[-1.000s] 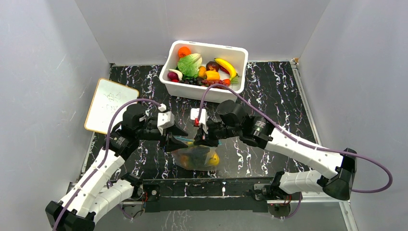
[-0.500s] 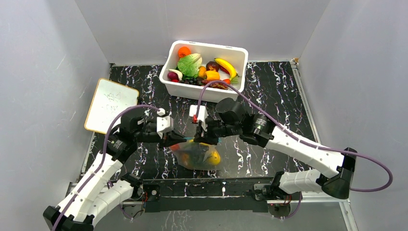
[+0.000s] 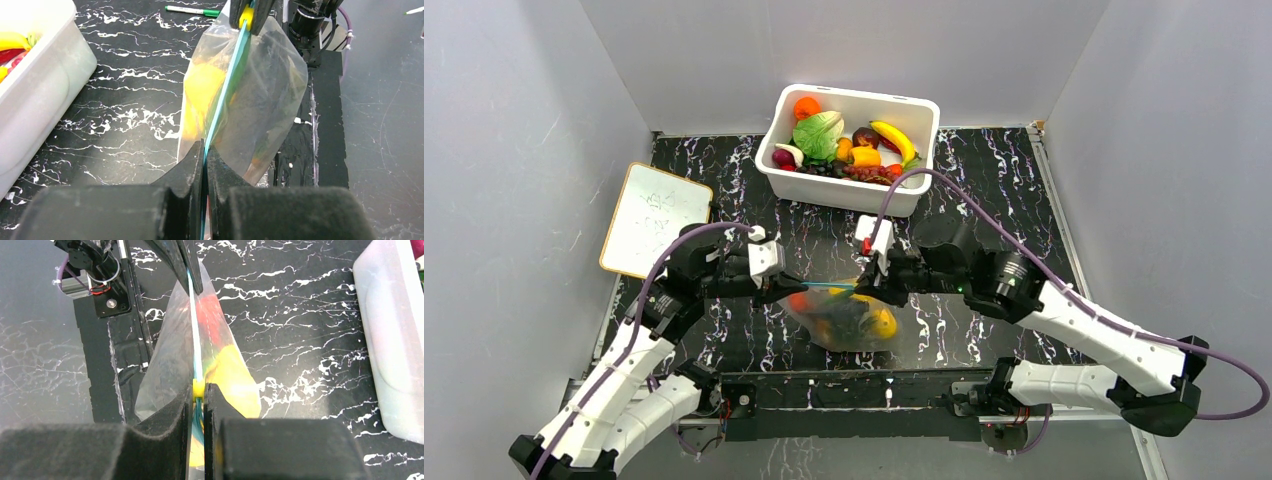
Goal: Place the food in the zip-top bag and seal the zipper
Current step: Zip the zipper food storage bag at the center of the board.
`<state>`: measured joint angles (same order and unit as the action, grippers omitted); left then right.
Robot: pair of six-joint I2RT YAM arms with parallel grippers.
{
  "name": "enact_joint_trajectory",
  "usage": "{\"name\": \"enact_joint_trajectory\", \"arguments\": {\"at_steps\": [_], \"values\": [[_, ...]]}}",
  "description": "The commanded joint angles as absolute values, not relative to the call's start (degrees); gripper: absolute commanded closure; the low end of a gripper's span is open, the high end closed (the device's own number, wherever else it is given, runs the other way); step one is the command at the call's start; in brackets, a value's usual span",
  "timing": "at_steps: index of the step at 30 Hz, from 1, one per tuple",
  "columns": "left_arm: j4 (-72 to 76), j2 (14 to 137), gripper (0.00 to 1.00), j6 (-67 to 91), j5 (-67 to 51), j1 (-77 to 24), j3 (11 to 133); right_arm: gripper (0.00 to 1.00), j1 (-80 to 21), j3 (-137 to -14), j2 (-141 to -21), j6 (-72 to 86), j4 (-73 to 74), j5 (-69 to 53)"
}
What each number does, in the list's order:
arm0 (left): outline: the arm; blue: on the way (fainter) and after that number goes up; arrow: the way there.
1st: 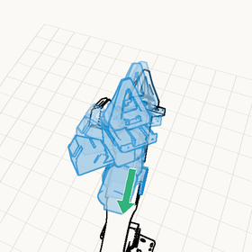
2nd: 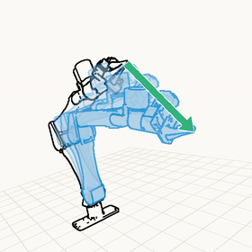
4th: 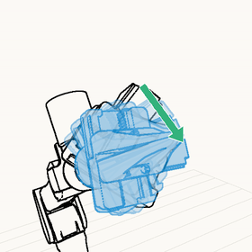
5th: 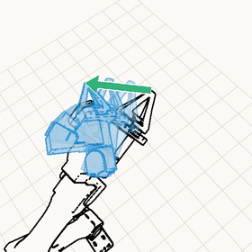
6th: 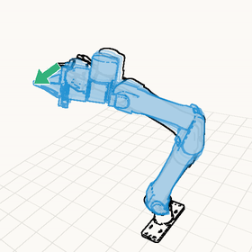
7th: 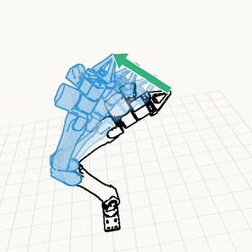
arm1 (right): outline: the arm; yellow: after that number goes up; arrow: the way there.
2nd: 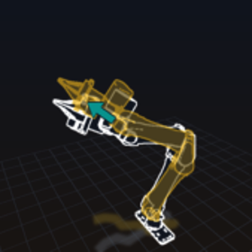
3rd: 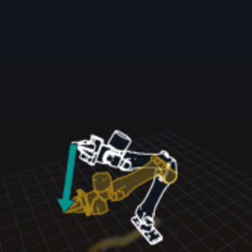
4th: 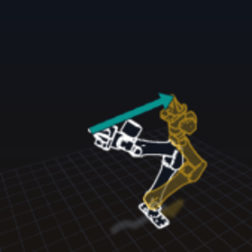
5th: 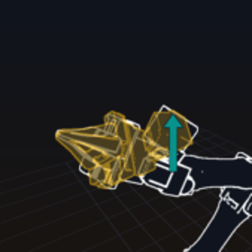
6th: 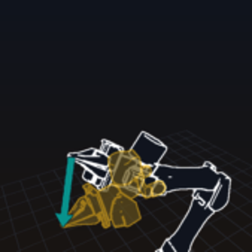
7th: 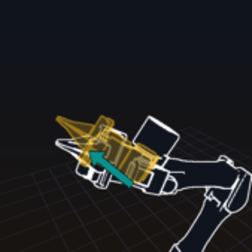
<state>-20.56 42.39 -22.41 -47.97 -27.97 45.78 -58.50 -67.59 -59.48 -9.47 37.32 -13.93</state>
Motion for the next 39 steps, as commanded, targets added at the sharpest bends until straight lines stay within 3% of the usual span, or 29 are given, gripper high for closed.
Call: {"name": "enact_joint_trajectory", "arguments": {"at_steps": [1,31,39], "values": [[-27.8,42.9,1.0,-24.4,-40.1,-26.5,48.1,1.0,-57.5,-70.5,-53.4,-9.1,46.8,-8.5],[-30.0,39.9,1.0,-25.9,-34.7,-26.5,50.1,1.0,-57.6,-83.3,-50.9,-8.2,65.0,6.7],[-27.6,37.9,1.0,-21.8,-36.6,-26.5,49.1,1.0,-57.6,-79.8,-50.0,-5.1,58.4,2.8]]}}
